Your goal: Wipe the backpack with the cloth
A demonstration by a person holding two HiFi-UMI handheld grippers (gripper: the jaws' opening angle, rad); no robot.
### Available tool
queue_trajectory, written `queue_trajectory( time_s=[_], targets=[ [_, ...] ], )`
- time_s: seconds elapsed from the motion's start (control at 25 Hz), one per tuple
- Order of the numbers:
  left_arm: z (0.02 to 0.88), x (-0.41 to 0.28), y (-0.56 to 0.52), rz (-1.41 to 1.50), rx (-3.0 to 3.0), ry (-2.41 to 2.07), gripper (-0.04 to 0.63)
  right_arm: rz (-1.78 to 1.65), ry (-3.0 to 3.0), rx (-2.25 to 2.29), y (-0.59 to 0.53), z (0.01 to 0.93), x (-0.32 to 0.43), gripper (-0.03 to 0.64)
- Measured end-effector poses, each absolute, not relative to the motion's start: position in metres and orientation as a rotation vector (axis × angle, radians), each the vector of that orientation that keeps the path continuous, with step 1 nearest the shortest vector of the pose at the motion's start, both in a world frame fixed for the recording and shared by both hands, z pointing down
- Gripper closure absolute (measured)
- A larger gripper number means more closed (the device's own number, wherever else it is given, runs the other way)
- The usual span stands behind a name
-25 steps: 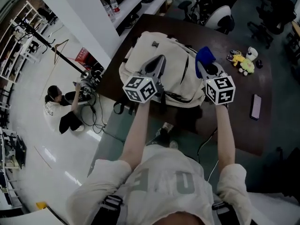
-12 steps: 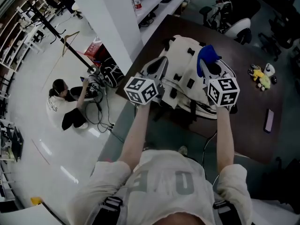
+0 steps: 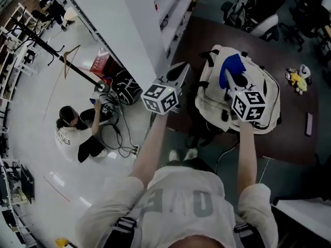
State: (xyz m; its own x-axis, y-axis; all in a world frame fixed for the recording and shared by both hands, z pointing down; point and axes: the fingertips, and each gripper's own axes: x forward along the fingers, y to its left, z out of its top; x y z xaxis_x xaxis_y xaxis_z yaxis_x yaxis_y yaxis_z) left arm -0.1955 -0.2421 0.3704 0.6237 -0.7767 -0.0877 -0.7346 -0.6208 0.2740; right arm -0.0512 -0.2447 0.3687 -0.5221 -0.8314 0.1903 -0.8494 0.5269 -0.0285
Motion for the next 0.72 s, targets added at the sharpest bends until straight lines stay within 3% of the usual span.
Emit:
queue_trajectory(
  time_s=[0.48, 0.72],
  targets=[
    [0.414, -0.191, -0.33, -0.06, 2.819, -1.029, 0.591, 0.268, -2.513, 1.694, -0.288, 0.381, -0.057, 0.578],
    [0.453, -0.166, -0.37, 0.118, 2.894, -0.584, 0.589, 0.32, -2.29, 1.986, -0.31, 0.383, -0.063, 0.578]
  ],
)
